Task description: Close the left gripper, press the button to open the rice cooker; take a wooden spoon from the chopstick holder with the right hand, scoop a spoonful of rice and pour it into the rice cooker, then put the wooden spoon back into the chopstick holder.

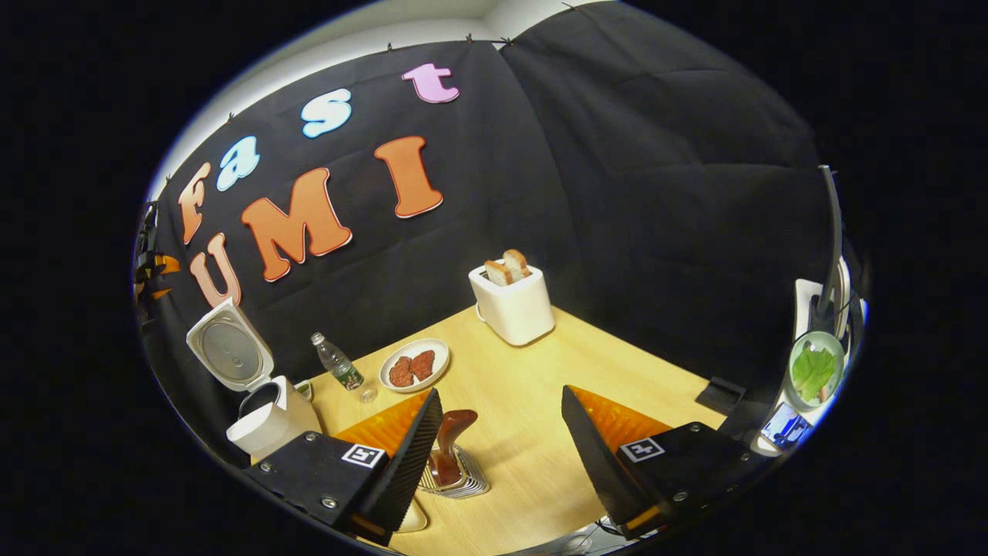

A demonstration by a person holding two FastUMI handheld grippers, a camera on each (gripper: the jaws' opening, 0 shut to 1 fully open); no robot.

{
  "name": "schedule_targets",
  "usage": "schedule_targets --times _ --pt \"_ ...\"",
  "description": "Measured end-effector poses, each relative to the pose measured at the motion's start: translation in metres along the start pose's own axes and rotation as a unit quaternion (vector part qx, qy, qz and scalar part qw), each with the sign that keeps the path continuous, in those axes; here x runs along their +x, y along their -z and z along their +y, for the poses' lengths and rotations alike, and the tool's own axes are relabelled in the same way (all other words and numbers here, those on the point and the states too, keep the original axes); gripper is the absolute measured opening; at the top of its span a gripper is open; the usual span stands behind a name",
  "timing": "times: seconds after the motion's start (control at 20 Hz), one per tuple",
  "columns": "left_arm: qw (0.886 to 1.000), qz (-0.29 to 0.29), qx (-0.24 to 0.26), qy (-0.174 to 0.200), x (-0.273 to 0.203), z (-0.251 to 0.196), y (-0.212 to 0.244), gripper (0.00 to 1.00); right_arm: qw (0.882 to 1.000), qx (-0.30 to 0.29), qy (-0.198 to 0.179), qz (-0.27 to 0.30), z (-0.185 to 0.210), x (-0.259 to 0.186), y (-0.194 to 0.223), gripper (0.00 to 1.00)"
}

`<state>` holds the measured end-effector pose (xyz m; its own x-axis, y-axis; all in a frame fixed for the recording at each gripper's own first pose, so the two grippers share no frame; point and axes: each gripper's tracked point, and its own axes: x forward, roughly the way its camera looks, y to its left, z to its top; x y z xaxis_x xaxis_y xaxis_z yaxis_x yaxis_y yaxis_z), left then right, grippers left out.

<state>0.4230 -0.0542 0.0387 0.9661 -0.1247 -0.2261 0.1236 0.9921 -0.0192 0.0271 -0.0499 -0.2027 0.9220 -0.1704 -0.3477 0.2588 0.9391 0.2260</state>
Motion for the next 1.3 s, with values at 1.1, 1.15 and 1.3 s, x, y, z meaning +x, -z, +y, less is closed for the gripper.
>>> schedule_targets --times 1.1,1.15,1.3 --pt "0.981 0.193 -0.009 -0.010 0.109 0.003 0.154 1.00 0.981 -0.134 0.001 -0.140 0.031 -0.068 -0.153 0.95" --pt "0.980 0.196 -0.010 -0.006 0.100 -0.001 0.160 1.00 0.980 -0.140 -0.010 -0.142 0.038 -0.065 -0.154 0.94" --pt "0.979 0.202 -0.009 -0.001 0.069 -0.012 0.179 1.00 0.976 -0.157 -0.044 -0.141 0.059 -0.055 -0.155 0.95"
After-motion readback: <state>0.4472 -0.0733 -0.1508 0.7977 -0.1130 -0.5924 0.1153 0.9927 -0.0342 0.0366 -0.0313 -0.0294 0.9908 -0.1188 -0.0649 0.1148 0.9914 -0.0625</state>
